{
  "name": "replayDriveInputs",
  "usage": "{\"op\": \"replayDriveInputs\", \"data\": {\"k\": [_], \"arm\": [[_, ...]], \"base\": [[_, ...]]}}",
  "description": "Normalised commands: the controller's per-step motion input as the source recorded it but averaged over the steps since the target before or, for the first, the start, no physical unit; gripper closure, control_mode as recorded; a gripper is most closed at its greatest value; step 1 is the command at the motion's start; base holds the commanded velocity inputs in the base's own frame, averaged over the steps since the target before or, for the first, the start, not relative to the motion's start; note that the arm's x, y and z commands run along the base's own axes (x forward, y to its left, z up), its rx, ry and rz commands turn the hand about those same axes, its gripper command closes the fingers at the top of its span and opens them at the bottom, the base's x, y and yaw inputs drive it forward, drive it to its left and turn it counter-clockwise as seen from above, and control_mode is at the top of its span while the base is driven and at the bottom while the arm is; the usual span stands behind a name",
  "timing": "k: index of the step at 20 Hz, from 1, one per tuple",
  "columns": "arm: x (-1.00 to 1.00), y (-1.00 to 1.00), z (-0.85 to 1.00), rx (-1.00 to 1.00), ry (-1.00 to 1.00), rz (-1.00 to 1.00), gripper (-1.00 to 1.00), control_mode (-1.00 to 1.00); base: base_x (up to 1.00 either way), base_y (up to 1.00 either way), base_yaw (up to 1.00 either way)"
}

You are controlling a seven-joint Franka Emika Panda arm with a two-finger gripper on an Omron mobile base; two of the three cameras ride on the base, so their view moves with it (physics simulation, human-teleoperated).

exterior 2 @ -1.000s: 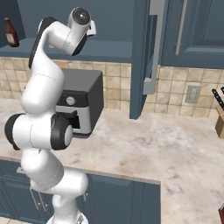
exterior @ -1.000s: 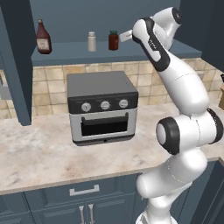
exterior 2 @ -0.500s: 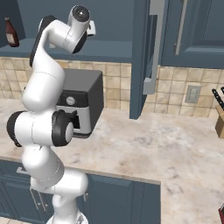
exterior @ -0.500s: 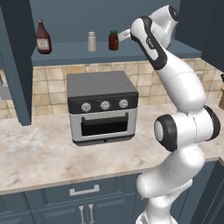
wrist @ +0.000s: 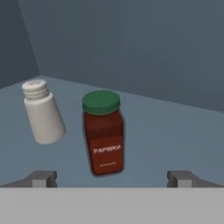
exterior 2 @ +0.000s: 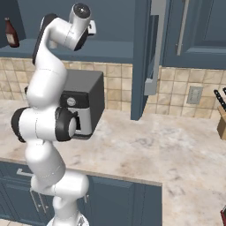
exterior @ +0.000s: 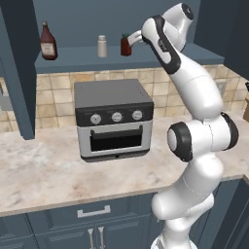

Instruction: Collect the paprika, ketchup, and shaker from the cabinet and place them next to the stove.

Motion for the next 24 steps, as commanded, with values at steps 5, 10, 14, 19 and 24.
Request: {"op": "replayDriveInputs", "data": {"k": [5,10,14,19,24], "arm": [[0.12,0.17,0.00,-0.01,0.04,0.00,-1.00,-1.00],[0.03,0.04,0.00,0.00,0.01,0.01,-1.00,-1.00],[0.03,0.00,-0.01,0.00,0.00,0.02,-1.00,-1.00],[0.07,0.00,-0.02,0.00,0.00,0.03,-1.00,-1.00],[0.07,0.00,-0.05,0.00,0.00,0.03,-1.00,-1.00]], "base": [[0.00,0.00,0.00],[0.00,0.00,0.00],[0.00,0.00,0.00],[0.00,0.00,0.00],[0.00,0.00,0.00]]}}
